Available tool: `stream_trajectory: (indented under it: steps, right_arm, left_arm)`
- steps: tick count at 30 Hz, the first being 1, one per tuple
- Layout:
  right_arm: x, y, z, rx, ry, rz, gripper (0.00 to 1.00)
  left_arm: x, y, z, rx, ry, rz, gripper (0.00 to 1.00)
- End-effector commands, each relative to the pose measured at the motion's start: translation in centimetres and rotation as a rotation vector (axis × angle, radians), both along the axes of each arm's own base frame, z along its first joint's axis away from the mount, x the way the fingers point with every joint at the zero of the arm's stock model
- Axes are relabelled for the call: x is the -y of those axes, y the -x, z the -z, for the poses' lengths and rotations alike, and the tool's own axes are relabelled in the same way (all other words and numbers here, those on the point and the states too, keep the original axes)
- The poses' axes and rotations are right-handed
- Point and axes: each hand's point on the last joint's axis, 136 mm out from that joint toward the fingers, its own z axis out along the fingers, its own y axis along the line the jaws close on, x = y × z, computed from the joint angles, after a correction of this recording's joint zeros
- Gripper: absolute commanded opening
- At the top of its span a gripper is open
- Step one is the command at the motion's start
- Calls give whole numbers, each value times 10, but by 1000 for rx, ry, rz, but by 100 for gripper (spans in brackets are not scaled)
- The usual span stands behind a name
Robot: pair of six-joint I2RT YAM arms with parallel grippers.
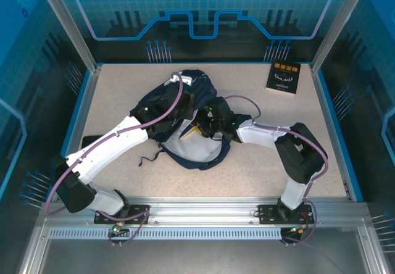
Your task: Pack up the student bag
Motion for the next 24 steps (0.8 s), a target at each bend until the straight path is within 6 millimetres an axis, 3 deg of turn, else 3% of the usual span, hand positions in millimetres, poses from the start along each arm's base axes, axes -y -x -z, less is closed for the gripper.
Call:
stream_trajectory:
  steps: [1,5,9,15,20,24]
  right_arm:
    - [16,13,-18,23,-2,-35,55]
    - [32,31,-22,18,16,-69,55]
    - [61,52,-12,-2,127,-75,54]
    - [116,61,-17,76,354,-39,58]
    - [164,44,-29,149,517,26,69]
    - [196,11,-44,203,607,89,73]
  left_arm:
    - [1,-7,-52,150,136,-40,0]
    - [2,-8,-46,139,119,-38,0]
    - [-2,-9,-34,120,77,-31,0]
    - [-10,-4,19,6,10,21,0]
    - [-6,17,64,-127,49,99,0]
    - [10,35,81,-212,153,165,31]
